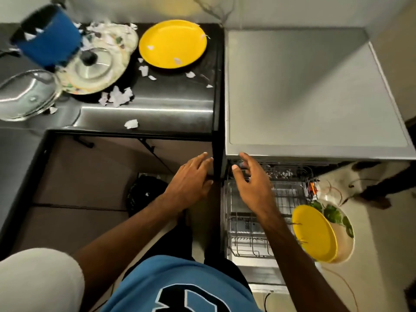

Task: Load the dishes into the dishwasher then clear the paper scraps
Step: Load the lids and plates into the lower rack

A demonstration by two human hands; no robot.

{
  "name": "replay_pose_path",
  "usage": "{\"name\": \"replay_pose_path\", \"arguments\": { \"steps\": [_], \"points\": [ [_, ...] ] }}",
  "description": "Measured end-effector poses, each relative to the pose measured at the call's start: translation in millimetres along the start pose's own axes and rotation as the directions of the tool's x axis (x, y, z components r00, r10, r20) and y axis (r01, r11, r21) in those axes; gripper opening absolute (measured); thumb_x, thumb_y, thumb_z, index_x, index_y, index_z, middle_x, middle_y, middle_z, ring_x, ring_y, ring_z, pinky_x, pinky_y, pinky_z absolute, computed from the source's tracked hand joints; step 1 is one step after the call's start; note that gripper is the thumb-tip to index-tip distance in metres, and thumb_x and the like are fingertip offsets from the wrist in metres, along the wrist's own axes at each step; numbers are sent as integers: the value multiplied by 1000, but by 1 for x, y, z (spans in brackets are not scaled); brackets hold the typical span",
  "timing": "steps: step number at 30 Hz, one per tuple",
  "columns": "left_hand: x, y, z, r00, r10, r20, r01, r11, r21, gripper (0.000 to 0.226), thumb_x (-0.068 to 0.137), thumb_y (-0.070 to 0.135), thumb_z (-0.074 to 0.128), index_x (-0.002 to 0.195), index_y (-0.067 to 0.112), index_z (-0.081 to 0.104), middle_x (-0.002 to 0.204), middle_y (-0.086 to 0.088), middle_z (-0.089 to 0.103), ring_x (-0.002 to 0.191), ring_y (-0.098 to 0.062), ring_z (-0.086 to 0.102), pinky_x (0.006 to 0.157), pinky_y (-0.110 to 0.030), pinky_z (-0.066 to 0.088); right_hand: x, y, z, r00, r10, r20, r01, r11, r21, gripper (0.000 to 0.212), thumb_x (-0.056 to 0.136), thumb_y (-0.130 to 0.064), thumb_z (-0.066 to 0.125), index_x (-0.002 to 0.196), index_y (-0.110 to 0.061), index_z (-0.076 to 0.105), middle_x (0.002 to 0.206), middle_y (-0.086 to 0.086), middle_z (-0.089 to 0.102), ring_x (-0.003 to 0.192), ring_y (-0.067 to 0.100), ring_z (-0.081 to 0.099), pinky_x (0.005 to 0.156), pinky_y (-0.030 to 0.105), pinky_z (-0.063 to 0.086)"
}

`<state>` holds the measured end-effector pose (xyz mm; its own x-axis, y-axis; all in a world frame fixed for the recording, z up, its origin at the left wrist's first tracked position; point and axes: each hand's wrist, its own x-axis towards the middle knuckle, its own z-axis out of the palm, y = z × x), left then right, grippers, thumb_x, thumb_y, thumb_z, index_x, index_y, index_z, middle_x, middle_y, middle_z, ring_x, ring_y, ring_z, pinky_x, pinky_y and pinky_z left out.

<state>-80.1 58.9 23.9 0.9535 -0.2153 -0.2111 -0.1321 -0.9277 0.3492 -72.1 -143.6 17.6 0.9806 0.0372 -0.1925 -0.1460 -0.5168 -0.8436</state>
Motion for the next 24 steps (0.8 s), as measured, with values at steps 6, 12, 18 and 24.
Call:
{"name": "replay_pose_path", "arguments": {
  "steps": [6, 12, 18, 24],
  "points": [
    [-26, -54, -35, 990, -126, -69, 121, 990, -67, 73, 97, 40, 62, 158, 20, 28, 167, -5, 21, 152, -23, 25, 120, -41, 28, 12, -48, 37, 994, -68, 88, 69, 998, -6, 52, 103, -40, 61, 153, -31, 48, 150, 0, 56, 134, 12, 56, 111, 45, 51],
    [-53, -127, -72, 973, -210, -94, 196, 970, -143, 71, 97, 42, 61, 158, 20, 31, 167, -3, 22, 151, -23, 26, 121, -40, 30, 24, -90, 94, 987, -97, 130, 98, 995, -2, 51, 103, -39, 62, 151, -30, 50, 150, -4, 56, 133, 4, 53, 113, 34, 47],
    [-72, -190, -105, 956, -256, -141, 228, 956, -185, 70, 98, 41, 61, 158, 19, 31, 167, -2, 21, 151, -23, 25, 121, -38, 27, 38, -132, 148, 986, -109, 124, 104, 994, 42, 49, 102, -37, 64, 150, -29, 52, 149, -7, 57, 133, 4, 55, 114, 35, 48],
    [-75, -227, -127, 950, -271, -153, 229, 942, -246, 69, 98, 40, 61, 158, 20, 31, 166, -1, 23, 151, -20, 24, 122, -39, 27, 54, -162, 188, 990, -106, 98, 101, 993, 54, 48, 103, -32, 64, 149, -26, 52, 150, -8, 56, 130, 3, 55, 113, 30, 46]
  ]
}}
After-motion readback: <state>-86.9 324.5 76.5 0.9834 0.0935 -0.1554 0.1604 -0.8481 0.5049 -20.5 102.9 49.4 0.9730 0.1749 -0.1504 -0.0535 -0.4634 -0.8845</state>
